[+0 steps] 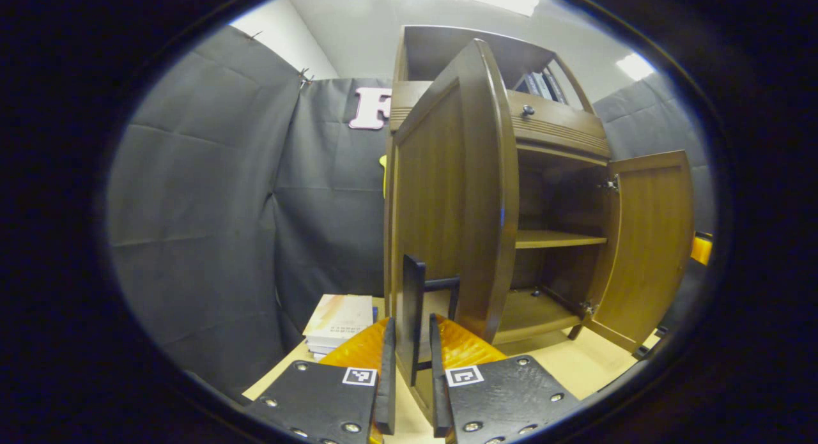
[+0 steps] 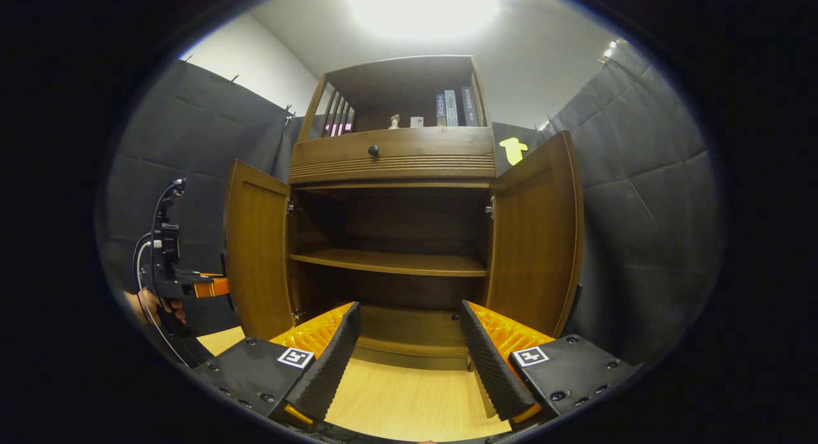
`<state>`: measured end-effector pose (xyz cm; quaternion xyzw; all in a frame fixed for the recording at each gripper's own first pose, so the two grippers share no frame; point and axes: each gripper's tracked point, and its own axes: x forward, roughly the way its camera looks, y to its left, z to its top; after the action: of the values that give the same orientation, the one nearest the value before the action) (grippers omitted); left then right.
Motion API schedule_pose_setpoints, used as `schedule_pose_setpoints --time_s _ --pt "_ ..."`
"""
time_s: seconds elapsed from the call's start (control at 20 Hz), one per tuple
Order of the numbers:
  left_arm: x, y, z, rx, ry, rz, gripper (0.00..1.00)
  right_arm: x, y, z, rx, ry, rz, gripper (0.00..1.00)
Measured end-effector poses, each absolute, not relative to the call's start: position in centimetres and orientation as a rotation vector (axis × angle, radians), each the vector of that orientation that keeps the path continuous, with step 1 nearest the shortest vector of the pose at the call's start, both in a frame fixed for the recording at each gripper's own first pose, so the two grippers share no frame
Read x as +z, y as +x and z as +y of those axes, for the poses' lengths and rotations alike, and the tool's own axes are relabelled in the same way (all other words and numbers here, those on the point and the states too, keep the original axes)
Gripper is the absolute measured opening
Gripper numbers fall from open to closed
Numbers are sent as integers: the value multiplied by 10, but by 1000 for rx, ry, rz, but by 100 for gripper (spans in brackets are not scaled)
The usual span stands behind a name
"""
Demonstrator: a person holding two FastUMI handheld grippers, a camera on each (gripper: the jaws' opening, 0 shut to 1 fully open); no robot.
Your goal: Open the right door of the double-door shoe cabinet with the right hand, and open the left door with the left hand.
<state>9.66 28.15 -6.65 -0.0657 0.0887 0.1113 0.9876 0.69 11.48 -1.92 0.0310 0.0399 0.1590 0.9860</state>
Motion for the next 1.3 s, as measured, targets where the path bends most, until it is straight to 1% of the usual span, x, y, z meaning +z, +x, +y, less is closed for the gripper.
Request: schedule_pose_setpoints --time_s 0.1,0.15,0.2,0.3,0.35,0.55,0.75,1.0,1.1,1.15,1.2,1.25,1.3 --pt "-70 95 297 245 -129 176 12 -19 4 123 323 55 83 97" --pt "-70 88 303 249 -139 177 10 -21 1 127 325 51 83 97" --pt "-71 86 312 253 -146 179 12 -21 0 130 325 45 87 97" --pt "-75 76 334 271 -140 180 12 -25 -5 137 326 39 97 99" --pt "-77 74 338 264 -141 181 10 -24 -6 140 326 39 100 99" --pt "-75 69 350 250 -111 182 12 -27 -15 149 320 35 111 99" --pt "-72 44 365 293 -113 172 12 -27 -23 147 318 51 120 99" --pt "-54 5 361 323 -117 136 12 -16 -33 128 305 71 100 99" --pt "-39 -12 345 315 -121 118 8 -17 -43 126 305 79 101 99" --pt "-31 -18 340 311 -111 108 7 -13 -48 119 291 78 90 97" --pt "-23 -27 338 319 -100 105 7 -10 -51 113 276 80 86 96" --pt "-16 -35 333 320 -99 98 10 -7 -52 110 270 89 83 99" --pt "-9 -42 326 314 -106 89 12 -6 -56 108 266 97 78 97"
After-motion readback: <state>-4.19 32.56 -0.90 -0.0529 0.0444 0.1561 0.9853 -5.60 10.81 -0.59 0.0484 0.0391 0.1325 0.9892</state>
